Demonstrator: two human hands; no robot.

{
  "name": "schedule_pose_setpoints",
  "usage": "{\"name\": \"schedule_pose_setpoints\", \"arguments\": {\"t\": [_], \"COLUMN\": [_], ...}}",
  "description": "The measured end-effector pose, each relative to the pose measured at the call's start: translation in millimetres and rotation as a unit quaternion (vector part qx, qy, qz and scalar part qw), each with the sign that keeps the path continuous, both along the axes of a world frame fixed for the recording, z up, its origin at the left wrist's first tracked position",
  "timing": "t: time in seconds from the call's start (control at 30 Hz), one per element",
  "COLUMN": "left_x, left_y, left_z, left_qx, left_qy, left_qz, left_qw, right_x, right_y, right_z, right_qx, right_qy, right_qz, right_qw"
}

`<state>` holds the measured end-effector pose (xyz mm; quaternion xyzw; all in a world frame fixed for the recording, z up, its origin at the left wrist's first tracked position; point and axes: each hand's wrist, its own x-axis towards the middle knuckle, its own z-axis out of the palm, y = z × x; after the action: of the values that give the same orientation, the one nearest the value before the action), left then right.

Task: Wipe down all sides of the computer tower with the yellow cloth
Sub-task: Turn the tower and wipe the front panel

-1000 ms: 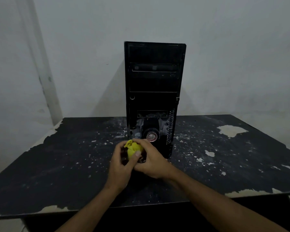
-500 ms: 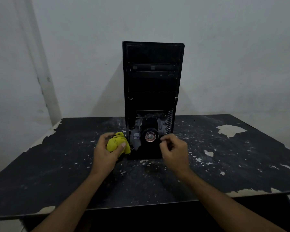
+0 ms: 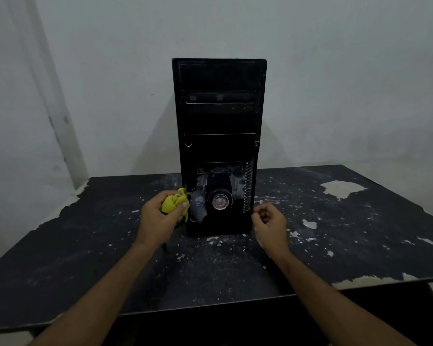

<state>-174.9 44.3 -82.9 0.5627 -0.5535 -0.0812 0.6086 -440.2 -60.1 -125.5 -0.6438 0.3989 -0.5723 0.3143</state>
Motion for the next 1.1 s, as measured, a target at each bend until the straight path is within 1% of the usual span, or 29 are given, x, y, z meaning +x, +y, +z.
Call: {"name": "schedule_pose_setpoints", "arguments": {"t": [0.07, 0.17, 0.27, 0.33, 0.43, 0.57, 0.7, 0.77, 0.9, 1.0, 1.1], "left_x": [1.9, 1.7, -2.1, -5.1, -6.1, -3.1, -3.8, -4.8, -1.3, -1.3, -8.3], "left_y": [-3.1, -9.3, -8.0, -1.4, 9.2, 7.4, -4.0, -2.3, 9.2, 12.1, 17.3], "left_z": [10.6, 27.0, 19.7, -3.4, -30.0, -13.1, 17.2, 8.9, -25.9, -31.6, -41.7], "left_qx": [-0.018, -0.066, -0.091, -0.071, -0.042, -0.041, -0.082, -0.077, -0.037, -0.027, -0.025], "left_qy": [-0.022, -0.026, -0.095, -0.134, -0.162, -0.185, -0.164, -0.181, -0.206, -0.23, -0.292], "left_qz": [0.008, 0.019, 0.033, 0.031, 0.029, 0.024, 0.042, 0.037, 0.015, 0.027, 0.007], "left_qw": [1.0, 0.997, 0.991, 0.988, 0.986, 0.982, 0.982, 0.98, 0.978, 0.972, 0.956], "right_x": [-0.2, 0.7, 1.2, 1.0, 1.2, 0.2, 2.0, 1.0, 1.9, 1.5, 2.0], "right_y": [-1.4, -2.7, -3.0, -4.4, -4.2, -4.5, -5.9, -6.0, -7.1, -7.4, -7.3], "right_z": [-1.1, -2.1, -4.1, -4.3, -5.5, -6.5, -5.3, -6.2, -7.4, -7.4, -7.6], "right_qx": [0.004, -0.001, 0.001, -0.002, -0.004, -0.007, -0.011, -0.012, -0.016, -0.014, -0.019], "right_qy": [0.0, 0.005, 0.011, 0.015, 0.019, 0.023, 0.027, 0.034, 0.037, 0.042, 0.042], "right_qz": [0.0, -0.004, -0.006, -0.007, -0.009, -0.011, -0.011, -0.013, -0.012, -0.016, -0.014], "right_qw": [1.0, 1.0, 1.0, 1.0, 1.0, 1.0, 1.0, 0.999, 0.999, 0.999, 0.999]}}
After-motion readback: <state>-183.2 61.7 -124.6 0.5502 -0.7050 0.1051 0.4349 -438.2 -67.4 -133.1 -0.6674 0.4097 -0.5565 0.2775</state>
